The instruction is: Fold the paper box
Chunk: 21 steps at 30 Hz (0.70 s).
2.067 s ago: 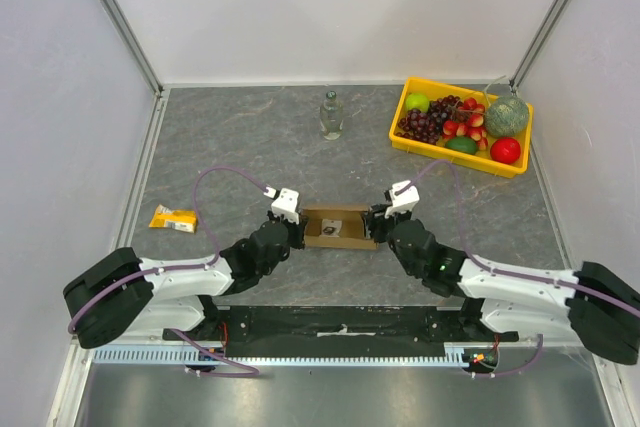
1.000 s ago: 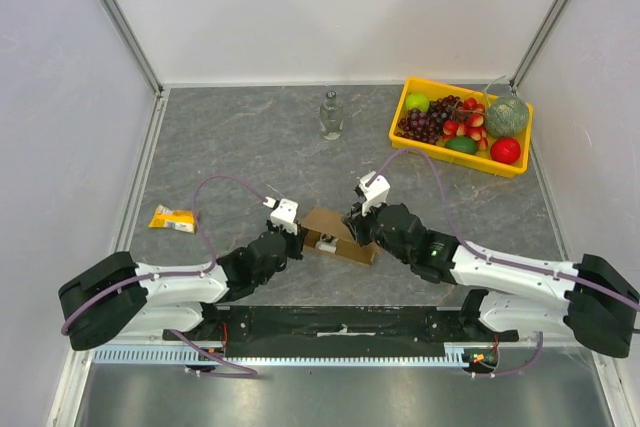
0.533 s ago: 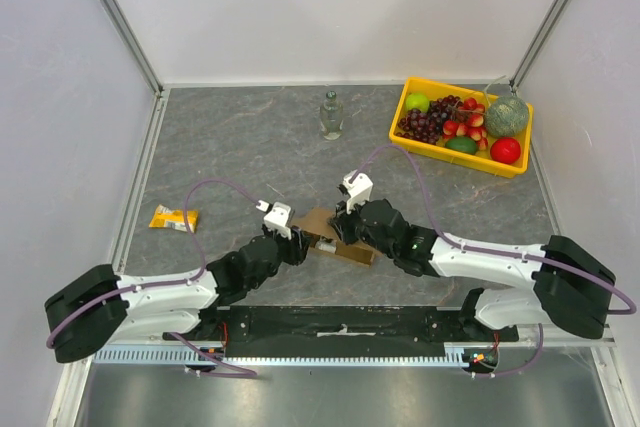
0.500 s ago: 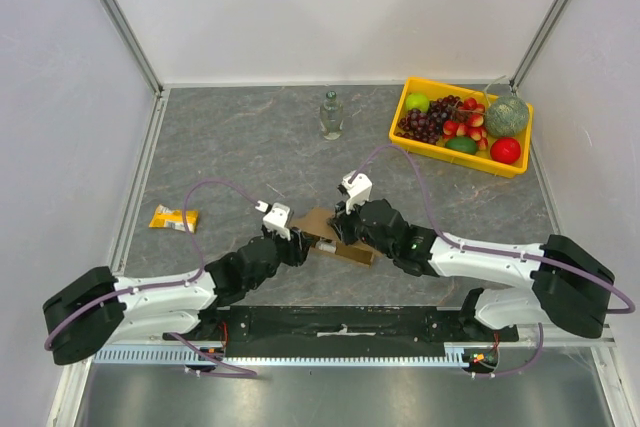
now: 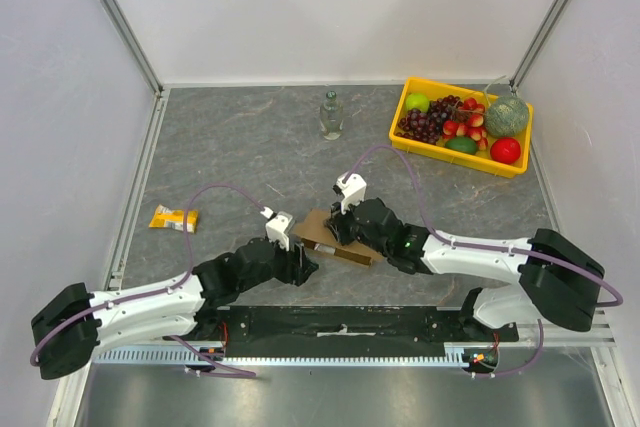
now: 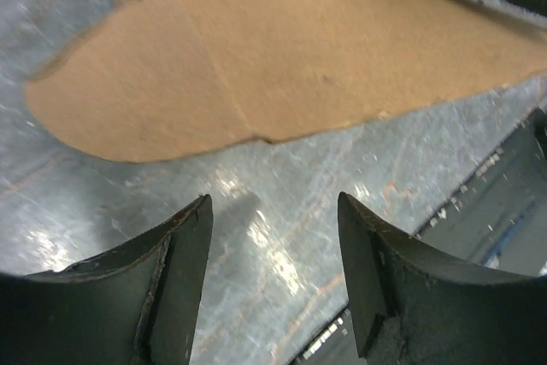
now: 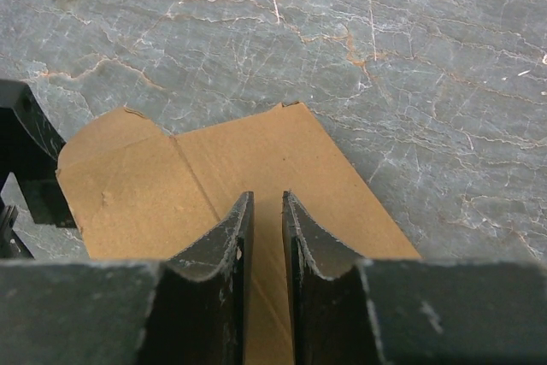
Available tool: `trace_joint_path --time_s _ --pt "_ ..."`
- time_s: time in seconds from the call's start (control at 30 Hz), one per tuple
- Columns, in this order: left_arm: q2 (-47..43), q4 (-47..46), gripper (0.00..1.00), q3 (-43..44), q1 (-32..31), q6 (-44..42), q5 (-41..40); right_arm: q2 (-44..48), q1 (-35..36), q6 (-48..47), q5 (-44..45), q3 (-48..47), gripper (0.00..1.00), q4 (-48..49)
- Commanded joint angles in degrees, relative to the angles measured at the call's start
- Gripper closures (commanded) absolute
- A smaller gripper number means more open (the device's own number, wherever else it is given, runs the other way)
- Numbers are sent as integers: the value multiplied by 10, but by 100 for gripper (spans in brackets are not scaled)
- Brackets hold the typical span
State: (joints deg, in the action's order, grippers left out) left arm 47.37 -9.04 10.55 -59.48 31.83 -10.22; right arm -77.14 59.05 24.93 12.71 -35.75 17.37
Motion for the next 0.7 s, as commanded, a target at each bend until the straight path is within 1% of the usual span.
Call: trace_joint_path --time_s 0.0,0.1,0.23,0.37,0.5,0.57,0.67 --pt "-5 115 34 47 -4 72 87 -8 0 -1 -2 -30 74 14" --pt "-18 139 38 49 -2 91 146 -12 0 -5 -5 -35 74 9" --pt "-61 186 48 52 -4 112 183 -15 0 -11 -10 -34 76 4" --pt "-132 246 67 59 -4 116 210 -17 0 -22 -17 -30 79 -8" --pt "-223 285 82 72 -5 118 227 -13 1 -33 -20 -23 81 -25" --pt "-269 294 87 77 -4 119 230 -7 0 -37 -19 -19 81 -32" --pt "-315 296 90 82 -4 119 229 0 1 -44 -16 -9 82 -38"
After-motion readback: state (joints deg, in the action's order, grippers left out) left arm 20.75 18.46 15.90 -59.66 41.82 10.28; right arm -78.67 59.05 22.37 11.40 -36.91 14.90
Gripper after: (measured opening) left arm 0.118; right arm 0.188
